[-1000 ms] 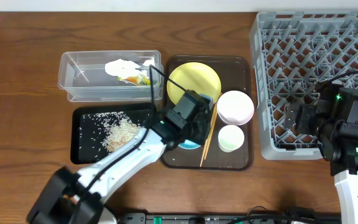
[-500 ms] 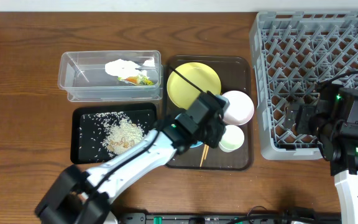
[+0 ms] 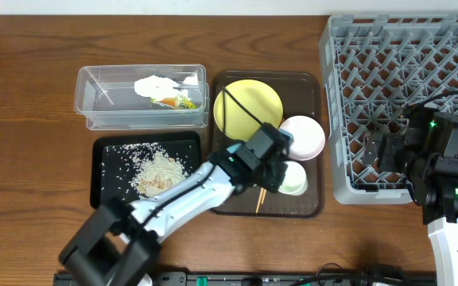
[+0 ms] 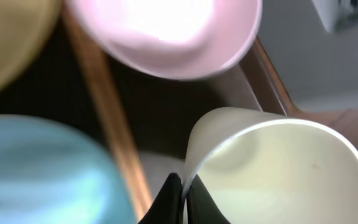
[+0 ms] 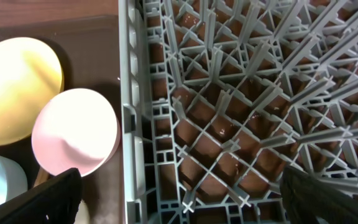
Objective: Sort waste into correct bins and load items into the dishwasher rack
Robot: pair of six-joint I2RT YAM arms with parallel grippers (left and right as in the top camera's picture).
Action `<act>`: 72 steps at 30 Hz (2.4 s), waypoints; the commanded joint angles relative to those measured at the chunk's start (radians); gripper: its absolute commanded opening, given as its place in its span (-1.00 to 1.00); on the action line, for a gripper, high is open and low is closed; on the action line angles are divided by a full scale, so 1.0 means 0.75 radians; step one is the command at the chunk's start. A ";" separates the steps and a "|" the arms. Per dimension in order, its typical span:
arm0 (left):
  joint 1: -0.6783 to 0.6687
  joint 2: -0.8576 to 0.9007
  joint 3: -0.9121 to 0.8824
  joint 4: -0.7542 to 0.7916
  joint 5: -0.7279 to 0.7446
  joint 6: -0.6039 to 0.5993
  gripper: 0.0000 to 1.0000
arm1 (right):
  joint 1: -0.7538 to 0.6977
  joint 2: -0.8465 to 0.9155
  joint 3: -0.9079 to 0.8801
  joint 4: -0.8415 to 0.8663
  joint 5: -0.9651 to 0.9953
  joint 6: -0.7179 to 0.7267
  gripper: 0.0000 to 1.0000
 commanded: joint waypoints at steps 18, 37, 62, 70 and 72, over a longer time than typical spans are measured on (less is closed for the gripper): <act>0.734 -0.055 0.011 0.492 1.309 -0.728 -0.88 | 0.061 0.325 0.028 0.233 -1.318 -0.276 0.98; 0.599 -0.019 0.011 0.596 1.385 -0.816 -0.88 | 0.289 0.596 0.028 0.650 -1.638 -0.294 0.70; 0.610 -0.020 0.011 0.600 1.303 -0.743 -0.42 | 0.249 0.596 0.028 0.642 -1.543 -0.293 0.08; 0.709 -0.049 0.011 0.200 0.835 -0.217 -0.07 | 0.246 0.570 0.043 0.551 -0.902 -0.238 0.04; 0.742 -0.098 0.011 0.092 0.760 -0.111 -0.05 | 0.238 0.542 0.084 0.445 -0.782 -0.236 -0.01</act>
